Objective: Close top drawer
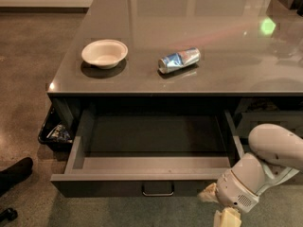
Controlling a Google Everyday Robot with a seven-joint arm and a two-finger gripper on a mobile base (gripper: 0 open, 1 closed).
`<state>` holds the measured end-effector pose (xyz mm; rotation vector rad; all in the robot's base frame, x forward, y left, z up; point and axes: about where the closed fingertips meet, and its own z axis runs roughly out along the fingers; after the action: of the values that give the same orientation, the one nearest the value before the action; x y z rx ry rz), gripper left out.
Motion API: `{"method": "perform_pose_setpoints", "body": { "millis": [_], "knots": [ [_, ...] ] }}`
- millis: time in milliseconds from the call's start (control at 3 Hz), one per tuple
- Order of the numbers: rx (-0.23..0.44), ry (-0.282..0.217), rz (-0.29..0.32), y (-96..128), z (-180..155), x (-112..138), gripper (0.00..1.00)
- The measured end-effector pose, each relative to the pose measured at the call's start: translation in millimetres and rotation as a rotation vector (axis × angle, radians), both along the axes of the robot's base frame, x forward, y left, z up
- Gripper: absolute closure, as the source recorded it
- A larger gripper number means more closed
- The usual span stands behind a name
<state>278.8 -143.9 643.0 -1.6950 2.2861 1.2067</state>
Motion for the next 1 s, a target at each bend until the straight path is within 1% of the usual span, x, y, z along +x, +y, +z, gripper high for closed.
{"method": "perform_pose_setpoints", "body": {
  "millis": [333,667,1000],
  "knots": [
    [-0.032,-0.048,0.014,1.8,-12.0,21.8,0.00],
    [-0.032,-0.048,0.014,1.9,-12.0,21.4,0.00],
    [-0.092,-0.144,-0.016,2.5,-14.2,38.2,0.00]
  ]
}}
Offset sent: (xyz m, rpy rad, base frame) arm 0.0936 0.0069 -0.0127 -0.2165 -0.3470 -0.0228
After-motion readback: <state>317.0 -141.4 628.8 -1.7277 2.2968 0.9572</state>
